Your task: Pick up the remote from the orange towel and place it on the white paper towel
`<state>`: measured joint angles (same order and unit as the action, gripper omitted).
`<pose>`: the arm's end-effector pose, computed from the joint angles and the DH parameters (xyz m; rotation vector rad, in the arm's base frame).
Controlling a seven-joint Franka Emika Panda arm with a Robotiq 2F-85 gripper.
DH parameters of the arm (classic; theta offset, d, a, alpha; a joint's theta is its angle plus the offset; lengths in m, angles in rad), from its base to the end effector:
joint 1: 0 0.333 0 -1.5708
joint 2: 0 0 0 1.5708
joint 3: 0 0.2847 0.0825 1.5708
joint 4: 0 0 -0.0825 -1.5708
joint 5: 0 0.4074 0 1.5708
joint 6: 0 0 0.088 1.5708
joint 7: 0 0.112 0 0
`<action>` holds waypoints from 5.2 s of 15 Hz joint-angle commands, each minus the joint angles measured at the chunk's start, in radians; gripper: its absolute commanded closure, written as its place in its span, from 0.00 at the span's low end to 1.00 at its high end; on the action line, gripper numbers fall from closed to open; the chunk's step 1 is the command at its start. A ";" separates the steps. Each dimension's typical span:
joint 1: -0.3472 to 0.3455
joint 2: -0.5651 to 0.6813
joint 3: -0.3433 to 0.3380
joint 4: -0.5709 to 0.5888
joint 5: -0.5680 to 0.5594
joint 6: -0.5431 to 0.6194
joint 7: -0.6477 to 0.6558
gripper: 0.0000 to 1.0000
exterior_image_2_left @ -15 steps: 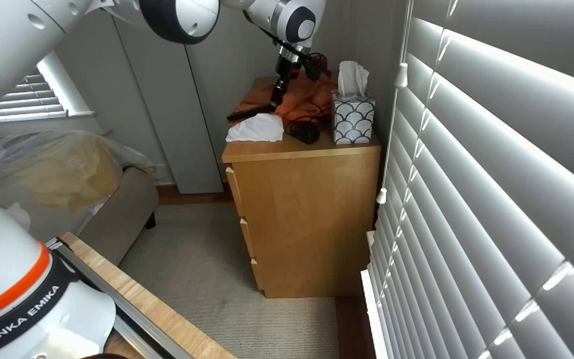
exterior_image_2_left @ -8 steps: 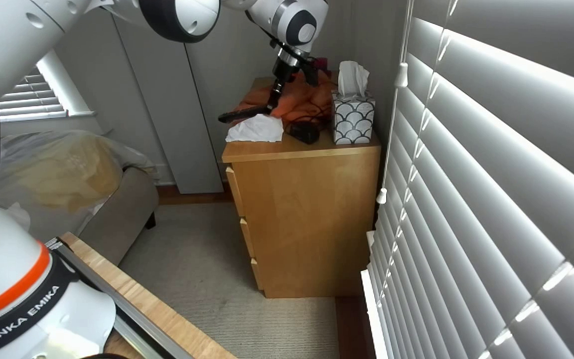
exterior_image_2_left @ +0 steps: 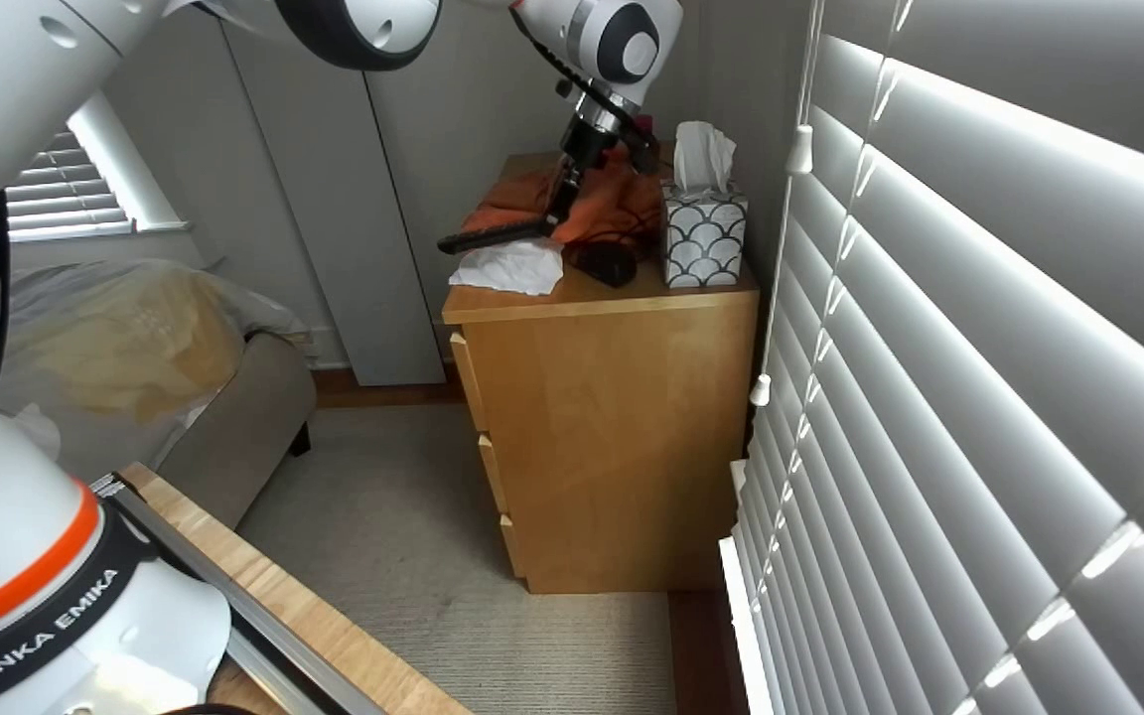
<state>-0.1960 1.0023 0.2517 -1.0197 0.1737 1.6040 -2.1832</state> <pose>0.7264 0.0066 0.1945 -1.2645 -2.2745 -0.2193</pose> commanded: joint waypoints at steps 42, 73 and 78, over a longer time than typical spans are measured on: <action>0.264 -0.088 -0.107 -0.062 -0.212 0.187 0.159 0.00; 0.215 -0.339 -0.097 -0.671 -0.304 0.554 -0.012 0.00; 0.213 -0.341 -0.092 -0.705 -0.327 0.683 -0.004 0.00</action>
<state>0.0120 0.6770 0.1631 -1.6784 -0.1287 2.2030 -2.1713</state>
